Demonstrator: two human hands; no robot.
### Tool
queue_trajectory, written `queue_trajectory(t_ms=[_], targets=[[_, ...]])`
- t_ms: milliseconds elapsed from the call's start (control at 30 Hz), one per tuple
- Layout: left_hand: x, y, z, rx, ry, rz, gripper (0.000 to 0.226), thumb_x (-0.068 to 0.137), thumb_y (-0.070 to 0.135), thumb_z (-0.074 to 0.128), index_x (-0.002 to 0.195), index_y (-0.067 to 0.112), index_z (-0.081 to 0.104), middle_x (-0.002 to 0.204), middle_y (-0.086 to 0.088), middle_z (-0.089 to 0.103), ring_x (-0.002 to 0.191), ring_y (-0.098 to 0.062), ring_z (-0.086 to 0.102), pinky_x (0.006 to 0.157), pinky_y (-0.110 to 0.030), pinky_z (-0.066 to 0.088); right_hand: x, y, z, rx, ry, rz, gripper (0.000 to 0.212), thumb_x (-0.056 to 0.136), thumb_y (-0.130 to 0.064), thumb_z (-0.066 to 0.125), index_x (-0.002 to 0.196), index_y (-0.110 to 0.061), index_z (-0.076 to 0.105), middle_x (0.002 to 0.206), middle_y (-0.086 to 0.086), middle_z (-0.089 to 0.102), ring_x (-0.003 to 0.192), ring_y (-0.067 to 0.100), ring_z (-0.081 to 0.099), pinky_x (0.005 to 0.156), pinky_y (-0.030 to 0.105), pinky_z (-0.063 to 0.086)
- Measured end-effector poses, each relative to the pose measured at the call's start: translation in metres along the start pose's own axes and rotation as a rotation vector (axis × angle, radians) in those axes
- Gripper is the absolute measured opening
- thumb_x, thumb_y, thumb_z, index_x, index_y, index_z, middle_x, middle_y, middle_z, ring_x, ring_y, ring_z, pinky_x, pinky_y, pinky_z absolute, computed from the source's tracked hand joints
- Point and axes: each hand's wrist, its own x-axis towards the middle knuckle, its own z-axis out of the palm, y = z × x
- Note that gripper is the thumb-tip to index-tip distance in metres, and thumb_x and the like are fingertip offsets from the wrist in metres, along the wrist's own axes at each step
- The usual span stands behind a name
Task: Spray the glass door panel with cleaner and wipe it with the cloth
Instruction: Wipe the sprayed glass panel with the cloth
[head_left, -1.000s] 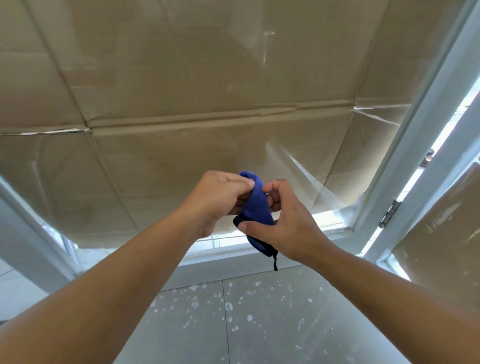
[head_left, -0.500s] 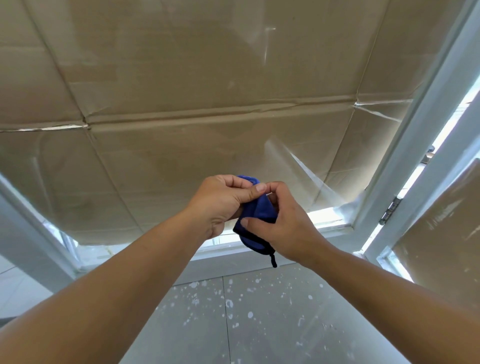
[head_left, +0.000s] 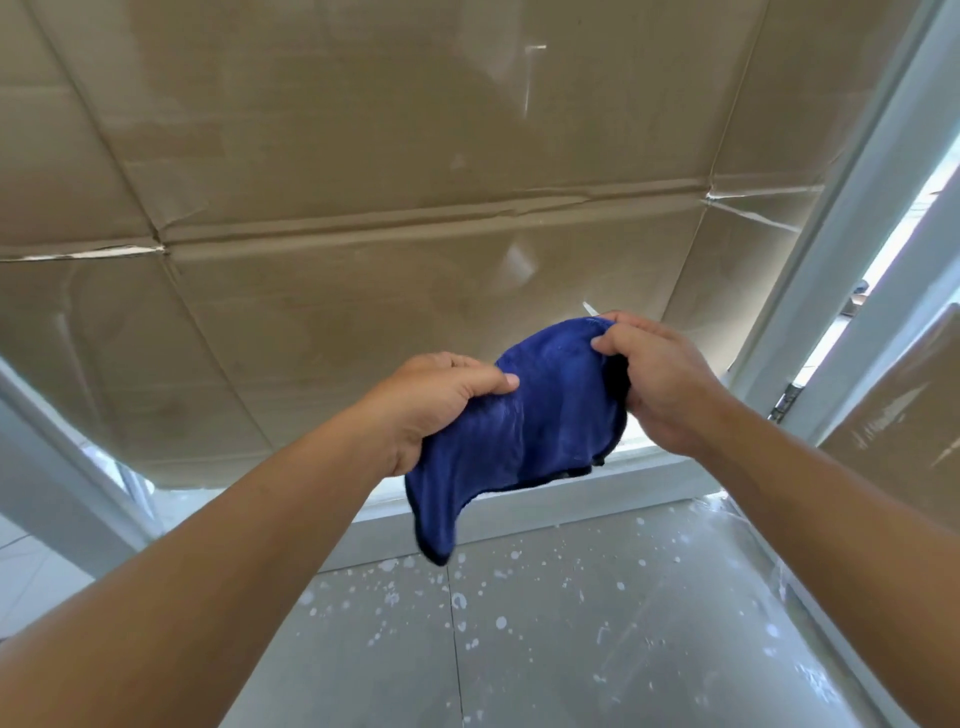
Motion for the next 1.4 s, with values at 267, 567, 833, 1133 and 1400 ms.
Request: queue_trajectory(t_ms=[267, 567, 833, 1133, 1400], targets=[[-0.003, 0.009, -0.004, 0.014, -0.244, 0.028, 0.012, 0.089, 0.015, 0.069, 0.077, 0.013, 0.066, 0.08, -0.01, 0.069, 0.07, -0.021, 0.063, 0.073, -0.03, 0.051, 0.011, 0.017, -0.022, -0.189, 0.034, 0.003, 0.026, 0.091, -0.002, 0.056, 0.08, -0.018, 0.073, 0.07, 0.001, 0.065, 0.071, 0.017, 0.057, 0.065, 0.029, 0.044], [-0.008, 0.02, 0.008, -0.082, -0.195, 0.116, 0.007, 0.093, 0.015, 0.066, 0.086, 0.012, 0.066, 0.081, -0.007, 0.069, 0.071, -0.017, 0.066, 0.067, -0.026, 0.056, 0.021, 0.037, -0.028, -0.405, 0.042, -0.01, 0.015, 0.093, -0.028, 0.071, 0.105, -0.021, 0.065, 0.097, 0.003, 0.071, 0.089, 0.022, 0.068, 0.083, 0.041, 0.057], [-0.007, 0.027, 0.011, -0.185, -0.02, 0.153, 0.006, 0.095, 0.014, 0.064, 0.097, 0.009, 0.064, 0.074, -0.005, 0.066, 0.056, -0.013, 0.061, 0.05, -0.02, 0.051, 0.002, 0.034, -0.036, -0.337, -0.405, 0.43, 0.089, 0.077, -0.087, 0.043, 0.119, -0.011, 0.064, 0.093, 0.018, 0.073, 0.088, 0.031, 0.072, 0.075, 0.038, 0.055], [-0.007, 0.032, 0.013, -0.349, 0.097, 0.176, 0.028, 0.093, 0.007, 0.065, 0.118, 0.013, 0.054, 0.094, -0.008, 0.067, 0.068, -0.014, 0.066, 0.055, -0.021, 0.054, 0.006, 0.044, -0.035, -0.037, -0.656, 0.22, 0.076, 0.075, -0.048, 0.085, 0.143, -0.038, 0.053, 0.139, 0.011, 0.063, 0.129, 0.031, 0.059, 0.103, 0.046, 0.045], [-0.004, 0.029, 0.001, -0.076, 0.101, 0.302, 0.03, 0.08, -0.003, 0.076, 0.104, 0.014, 0.071, 0.094, -0.007, 0.071, 0.081, -0.017, 0.069, 0.081, -0.031, 0.06, 0.006, 0.029, -0.019, -0.219, -0.212, 0.019, 0.016, 0.1, -0.03, 0.06, 0.106, -0.025, 0.074, 0.09, -0.007, 0.073, 0.09, 0.013, 0.065, 0.088, 0.036, 0.049]])
